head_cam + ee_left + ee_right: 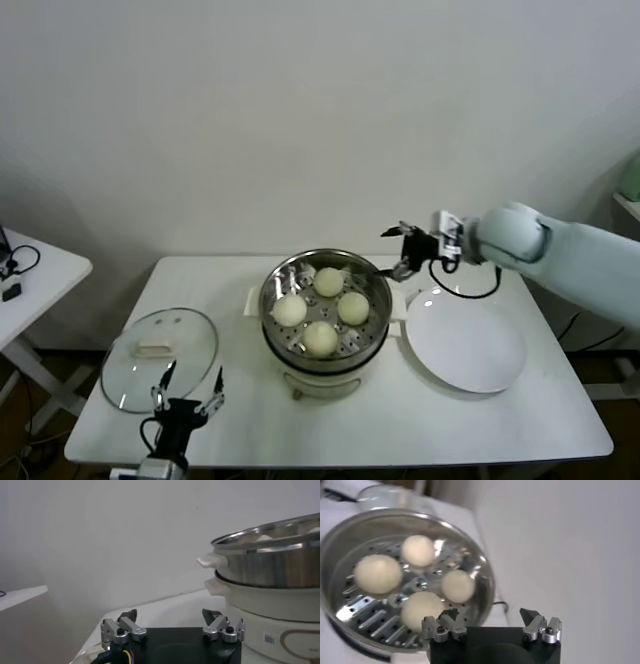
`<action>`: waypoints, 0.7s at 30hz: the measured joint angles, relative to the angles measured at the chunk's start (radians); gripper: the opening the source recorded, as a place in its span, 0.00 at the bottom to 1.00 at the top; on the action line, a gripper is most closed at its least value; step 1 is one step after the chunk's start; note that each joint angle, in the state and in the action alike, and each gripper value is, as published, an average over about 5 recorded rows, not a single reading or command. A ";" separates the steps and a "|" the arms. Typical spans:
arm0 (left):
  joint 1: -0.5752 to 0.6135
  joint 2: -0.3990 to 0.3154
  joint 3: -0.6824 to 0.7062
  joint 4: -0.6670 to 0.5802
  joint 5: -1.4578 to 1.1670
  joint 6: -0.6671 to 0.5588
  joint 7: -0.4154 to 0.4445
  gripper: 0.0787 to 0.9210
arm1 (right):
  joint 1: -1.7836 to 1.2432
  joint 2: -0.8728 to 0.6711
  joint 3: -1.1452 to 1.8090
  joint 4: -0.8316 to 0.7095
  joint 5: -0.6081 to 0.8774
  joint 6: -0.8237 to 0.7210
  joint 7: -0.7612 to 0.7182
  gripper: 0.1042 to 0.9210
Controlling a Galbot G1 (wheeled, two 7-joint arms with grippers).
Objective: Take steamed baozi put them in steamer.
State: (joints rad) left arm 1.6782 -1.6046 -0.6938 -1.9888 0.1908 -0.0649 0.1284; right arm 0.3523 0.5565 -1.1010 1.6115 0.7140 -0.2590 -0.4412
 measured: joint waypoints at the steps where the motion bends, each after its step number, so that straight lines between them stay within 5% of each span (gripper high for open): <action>1: -0.002 0.002 0.001 0.000 -0.001 0.000 0.000 0.88 | -0.045 -0.026 0.038 0.012 -0.001 0.011 0.027 0.88; 11: -0.021 0.021 0.009 0.001 -0.009 -0.004 -0.001 0.88 | -0.577 -0.177 0.458 0.111 -0.012 0.190 0.280 0.88; 21: -0.026 0.028 0.006 0.014 -0.023 -0.012 -0.008 0.88 | -1.243 0.021 1.115 0.193 -0.121 0.334 0.354 0.88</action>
State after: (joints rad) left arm 1.6524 -1.5764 -0.6880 -1.9747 0.1674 -0.0771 0.1204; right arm -0.8902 0.5772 0.0138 1.8043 0.5933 0.0748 -0.0875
